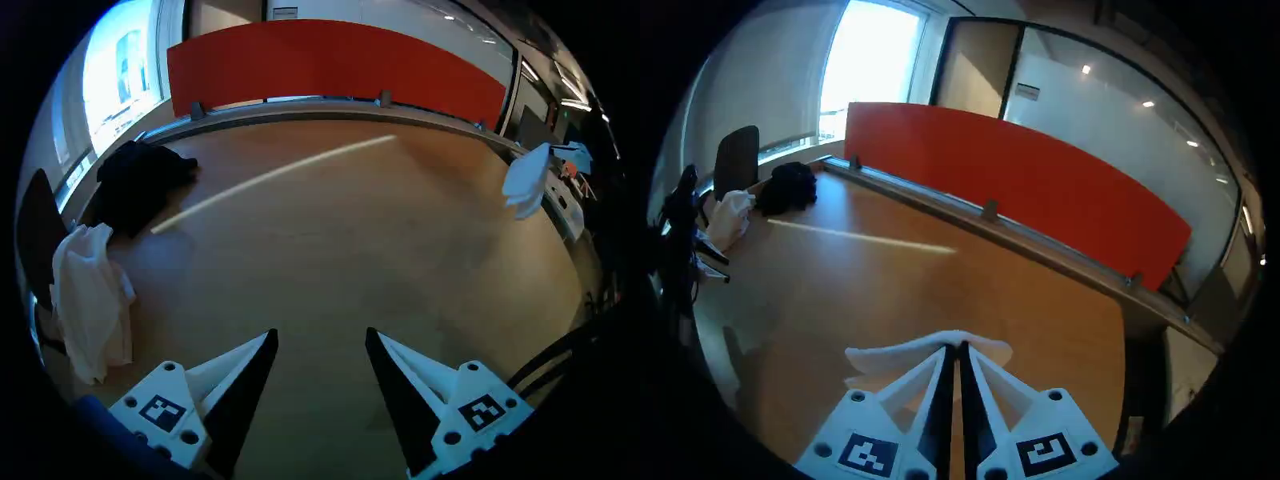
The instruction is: Fold towel
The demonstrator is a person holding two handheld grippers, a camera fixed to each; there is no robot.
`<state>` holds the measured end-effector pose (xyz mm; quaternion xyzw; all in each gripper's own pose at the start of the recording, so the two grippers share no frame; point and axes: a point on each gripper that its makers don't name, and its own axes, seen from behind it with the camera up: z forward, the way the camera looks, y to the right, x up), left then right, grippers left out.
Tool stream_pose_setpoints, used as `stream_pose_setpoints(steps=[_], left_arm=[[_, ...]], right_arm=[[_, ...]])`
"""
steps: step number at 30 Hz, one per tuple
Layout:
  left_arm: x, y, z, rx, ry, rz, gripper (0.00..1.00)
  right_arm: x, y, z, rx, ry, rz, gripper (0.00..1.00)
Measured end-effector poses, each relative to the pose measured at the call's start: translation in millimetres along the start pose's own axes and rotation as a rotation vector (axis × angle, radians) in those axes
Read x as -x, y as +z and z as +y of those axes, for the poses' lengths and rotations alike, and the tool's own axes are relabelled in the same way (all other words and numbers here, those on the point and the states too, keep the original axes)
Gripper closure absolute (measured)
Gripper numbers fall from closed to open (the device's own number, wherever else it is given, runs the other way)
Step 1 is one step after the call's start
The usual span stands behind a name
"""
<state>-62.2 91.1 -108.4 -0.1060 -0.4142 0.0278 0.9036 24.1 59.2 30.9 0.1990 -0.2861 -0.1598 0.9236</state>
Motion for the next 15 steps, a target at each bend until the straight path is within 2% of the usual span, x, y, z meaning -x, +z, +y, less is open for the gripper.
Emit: stream_pose_setpoints(steps=[15], left_arm=[[-2.5,1.0,-0.1,-0.007,0.005,-0.005,0.19]], right_arm=[[28.7,-1.1,54.4,0.066,0.036,-0.049,0.95]])
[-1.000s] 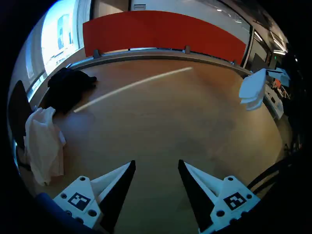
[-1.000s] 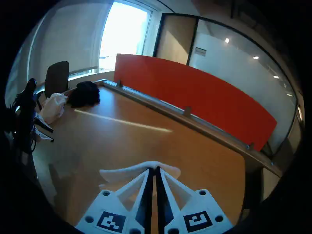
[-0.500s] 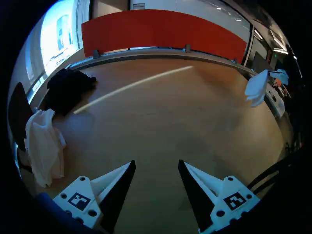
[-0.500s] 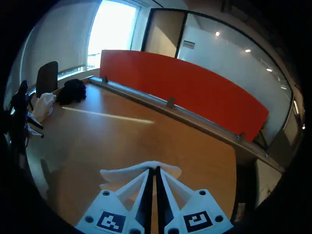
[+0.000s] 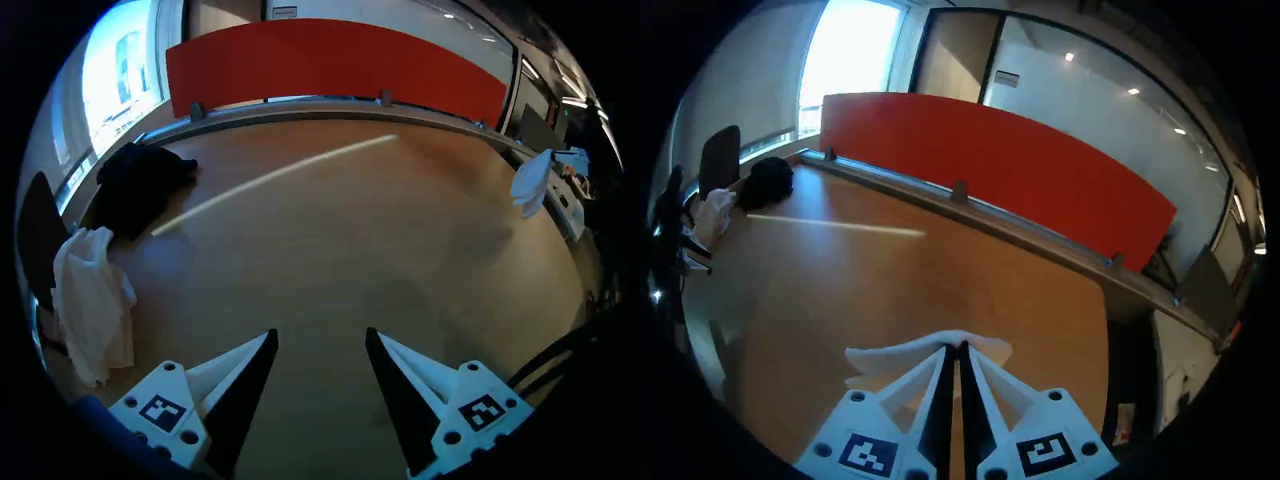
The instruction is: Fold towel
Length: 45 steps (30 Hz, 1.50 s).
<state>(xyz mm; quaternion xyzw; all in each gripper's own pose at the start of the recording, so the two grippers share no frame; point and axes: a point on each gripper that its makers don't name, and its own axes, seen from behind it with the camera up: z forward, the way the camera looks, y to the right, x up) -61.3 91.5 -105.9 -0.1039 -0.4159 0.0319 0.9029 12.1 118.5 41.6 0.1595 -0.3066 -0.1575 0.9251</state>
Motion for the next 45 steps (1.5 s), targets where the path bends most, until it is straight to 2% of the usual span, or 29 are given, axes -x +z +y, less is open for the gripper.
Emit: stream_pose_setpoints(steps=[12,23,33,45], left_arm=[[-1.0,-0.4,1.2,-0.006,0.003,-0.001,0.20],[-2.1,-0.3,3.2,-0.008,0.009,-0.003,0.19],[-3.1,0.7,7.4,-0.001,0.021,-0.004,0.19],[-3.2,1.0,10.1,0.003,0.032,-0.006,0.19]], right_arm=[[15.5,6.0,24.9,0.028,0.015,-0.030,0.95],[28.0,8.4,30.5,0.034,0.018,-0.051,0.95],[46.3,1.1,35.9,0.051,0.035,-0.074,0.95],[89.0,-14.7,44.1,0.086,0.076,-0.136,0.95]])
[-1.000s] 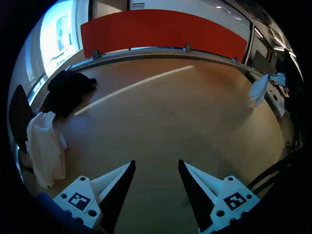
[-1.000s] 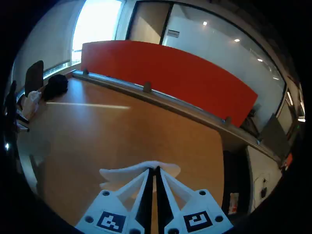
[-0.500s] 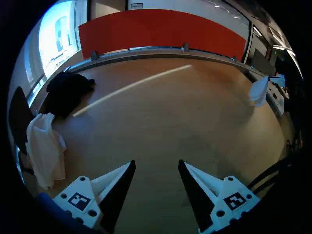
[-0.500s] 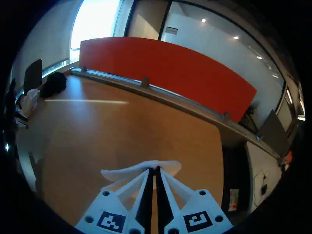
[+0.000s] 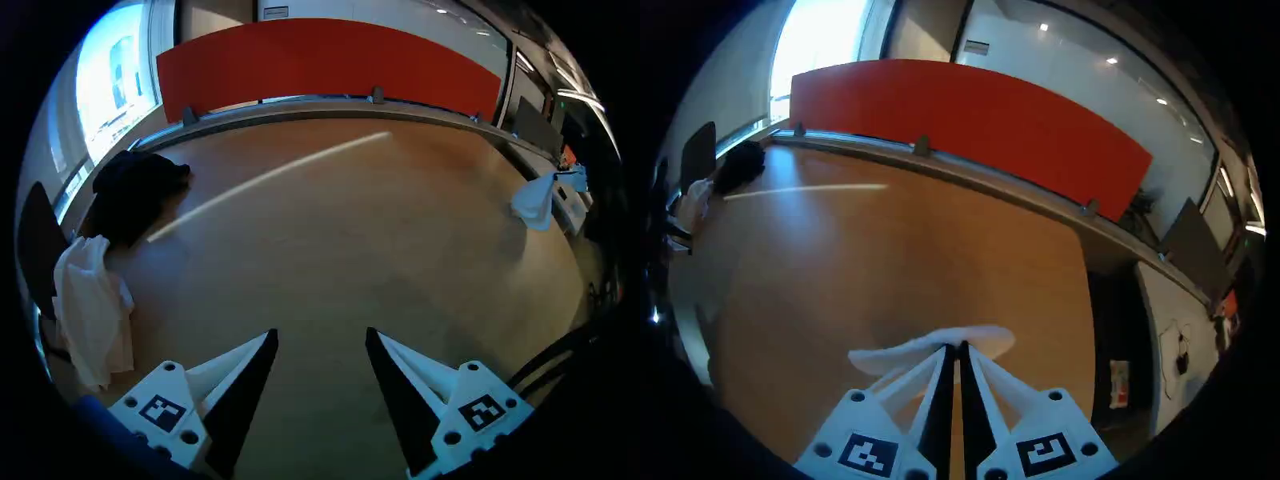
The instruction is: Fold towel
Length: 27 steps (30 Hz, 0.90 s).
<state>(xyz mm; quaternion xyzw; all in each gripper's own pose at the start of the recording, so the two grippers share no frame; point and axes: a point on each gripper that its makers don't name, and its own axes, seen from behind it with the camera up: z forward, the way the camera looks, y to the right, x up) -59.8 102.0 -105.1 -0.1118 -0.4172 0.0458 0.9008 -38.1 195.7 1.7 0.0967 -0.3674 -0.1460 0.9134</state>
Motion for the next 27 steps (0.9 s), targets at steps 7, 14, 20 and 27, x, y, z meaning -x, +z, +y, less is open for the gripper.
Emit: stream_pose_setpoints(steps=[7,14,20,27], left_arm=[[0.6,-0.5,3.1,0.005,0.005,0.000,0.19],[1.8,-1.8,4.5,0.006,0.009,0.001,0.19],[4.2,-3.5,3.8,0.003,0.009,0.000,0.19],[5.1,-5.7,4.8,0.002,0.010,0.002,0.19]], right_arm=[[33.6,-2.9,7.5,0.026,0.022,-0.052,0.95],[65.3,-3.1,12.5,0.049,0.051,-0.105,0.95],[87.2,-2.9,15.5,0.063,0.071,-0.142,0.95],[110.5,-1.8,21.0,0.087,0.090,-0.188,0.95]])
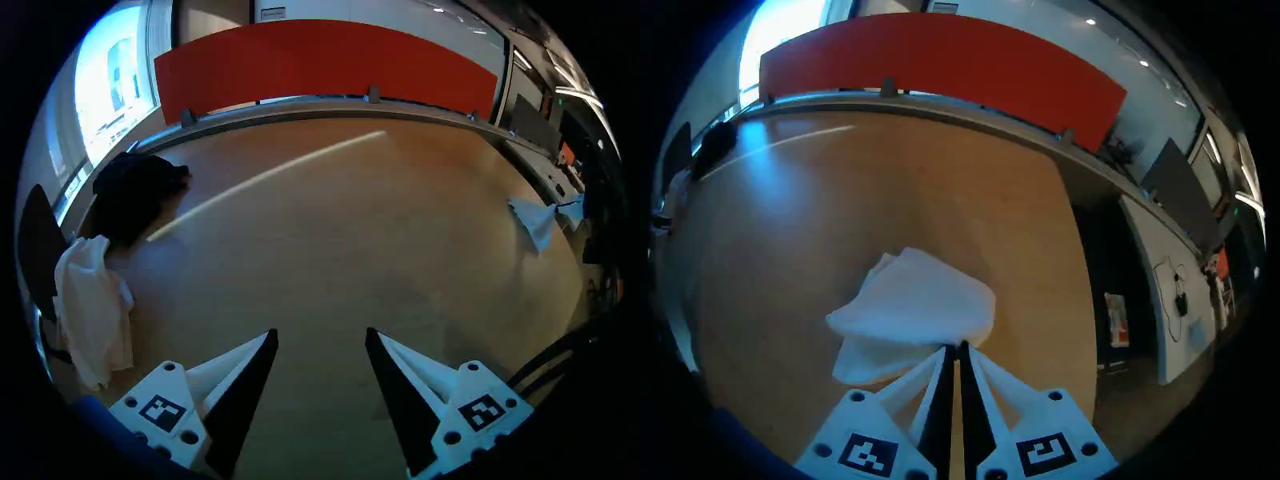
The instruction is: Fold towel
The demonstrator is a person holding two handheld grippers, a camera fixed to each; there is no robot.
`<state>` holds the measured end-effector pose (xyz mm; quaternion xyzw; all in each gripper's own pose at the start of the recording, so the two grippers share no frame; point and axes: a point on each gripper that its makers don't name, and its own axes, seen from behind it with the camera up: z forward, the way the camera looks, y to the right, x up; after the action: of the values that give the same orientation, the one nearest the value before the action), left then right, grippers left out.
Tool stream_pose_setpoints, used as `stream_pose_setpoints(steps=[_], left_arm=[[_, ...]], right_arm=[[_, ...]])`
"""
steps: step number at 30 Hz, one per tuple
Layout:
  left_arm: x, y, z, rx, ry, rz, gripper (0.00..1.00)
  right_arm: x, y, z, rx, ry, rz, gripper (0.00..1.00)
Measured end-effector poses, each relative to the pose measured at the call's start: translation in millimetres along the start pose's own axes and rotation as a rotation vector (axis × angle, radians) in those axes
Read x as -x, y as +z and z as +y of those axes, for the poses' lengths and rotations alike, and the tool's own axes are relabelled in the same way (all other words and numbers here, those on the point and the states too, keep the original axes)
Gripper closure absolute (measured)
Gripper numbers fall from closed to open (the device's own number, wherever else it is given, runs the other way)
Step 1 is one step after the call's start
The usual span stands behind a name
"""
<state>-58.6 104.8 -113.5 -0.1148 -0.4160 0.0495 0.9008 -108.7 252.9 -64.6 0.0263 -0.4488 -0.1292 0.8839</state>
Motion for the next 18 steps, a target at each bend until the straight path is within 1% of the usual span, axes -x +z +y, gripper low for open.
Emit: stream_pose_setpoints(steps=[8,18], left_arm=[[3.4,-1.9,-0.2,-0.003,0.000,-0.002,0.19],[8.4,-4.1,-0.3,-0.008,-0.004,-0.007,0.19]], right_arm=[[14.9,5.4,8.1,0.026,0.010,-0.034,0.95],[34.5,14.1,10.8,0.042,0.019,-0.081,0.95]])
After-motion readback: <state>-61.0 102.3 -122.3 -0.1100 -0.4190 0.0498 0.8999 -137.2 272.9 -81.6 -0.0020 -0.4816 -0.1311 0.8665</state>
